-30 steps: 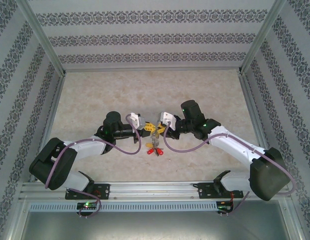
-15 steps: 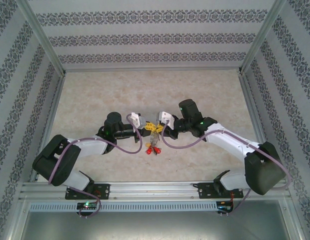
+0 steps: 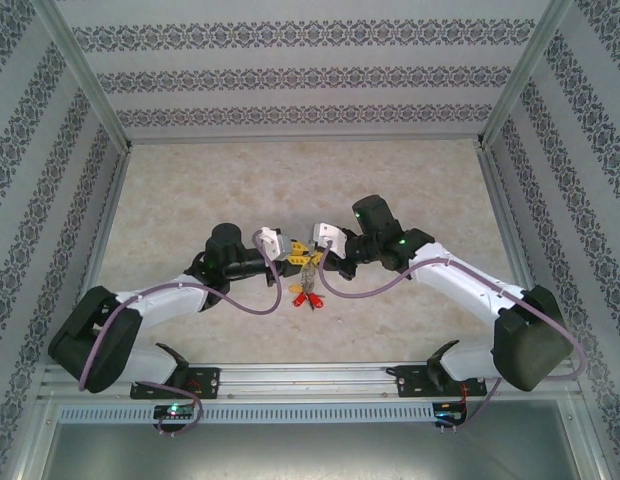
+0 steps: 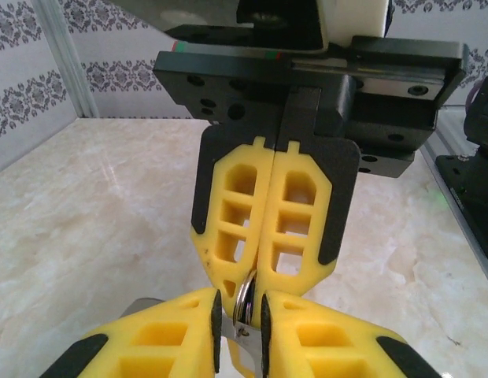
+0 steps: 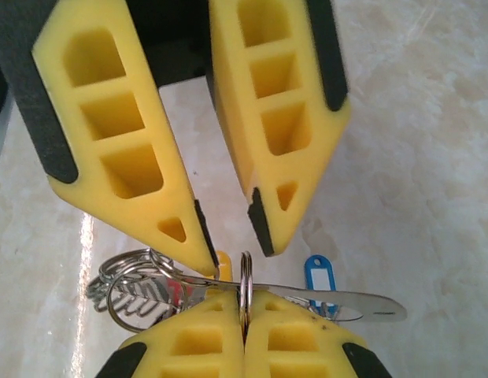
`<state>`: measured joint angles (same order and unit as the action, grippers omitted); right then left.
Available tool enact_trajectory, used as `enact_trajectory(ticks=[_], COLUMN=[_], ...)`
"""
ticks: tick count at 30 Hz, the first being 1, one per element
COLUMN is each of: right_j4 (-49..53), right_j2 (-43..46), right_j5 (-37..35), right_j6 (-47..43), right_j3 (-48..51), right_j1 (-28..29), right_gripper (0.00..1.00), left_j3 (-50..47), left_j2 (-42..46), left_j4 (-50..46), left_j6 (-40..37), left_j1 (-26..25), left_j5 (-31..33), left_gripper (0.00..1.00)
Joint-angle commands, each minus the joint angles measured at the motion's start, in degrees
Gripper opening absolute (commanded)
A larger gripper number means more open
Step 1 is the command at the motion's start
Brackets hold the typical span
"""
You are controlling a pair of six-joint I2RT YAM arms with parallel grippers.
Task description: Put the keys on the keyring
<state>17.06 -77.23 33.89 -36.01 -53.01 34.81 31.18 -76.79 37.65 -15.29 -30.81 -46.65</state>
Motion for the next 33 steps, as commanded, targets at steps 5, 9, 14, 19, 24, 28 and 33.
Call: enact_trajectory(ticks=[5, 9, 14, 19, 24, 28, 33], right_j4=[6.5, 7.6, 9.1, 9.3, 8.6, 8.4, 7.2], right_j2=[0.4, 0.0, -1.5, -2.4, -1.9, -1.9, -1.1], right_j5=[-3.7, -4.4, -5.4, -5.6, -5.5, -5.0, -4.4], right_j6=[-4.8, -6.5, -7.6, -7.9, -8.1, -8.3, -8.1], right_j3=[-4.2, -5.3, -6.6, -7.2, -6.8, -6.5, -5.6], right_j1=[2.3, 3.5, 4.5, 5.0, 5.0, 5.0, 5.1], right_gripper=[0.00, 0.00, 0.00, 0.00, 0.00, 0.00, 0.00], left_j3=[2.7, 3.7, 4.6, 5.4, 5.3, 6.3, 8.1], left_j2=[0.1, -1.3, -1.6, -1.0, -0.1, 0.1, 0.0], left_j4=[-10.3, -10.9, -10.5, -11.9, -12.1, -11.7, -13.8], left_j6=[-5.7, -5.2, -4.2, -4.4, -4.5, -3.4, -3.7], left_j1=[-0.7, -0.7, -0.7, -0.7, -0.7, -0.7, -0.8], left_j5=[-1.2, -1.0, -2.0, -3.5, -4.9, -6.8, -6.9], left_gripper=[0.24, 0.24, 0.24, 0.22, 0.19, 0.17, 0.17])
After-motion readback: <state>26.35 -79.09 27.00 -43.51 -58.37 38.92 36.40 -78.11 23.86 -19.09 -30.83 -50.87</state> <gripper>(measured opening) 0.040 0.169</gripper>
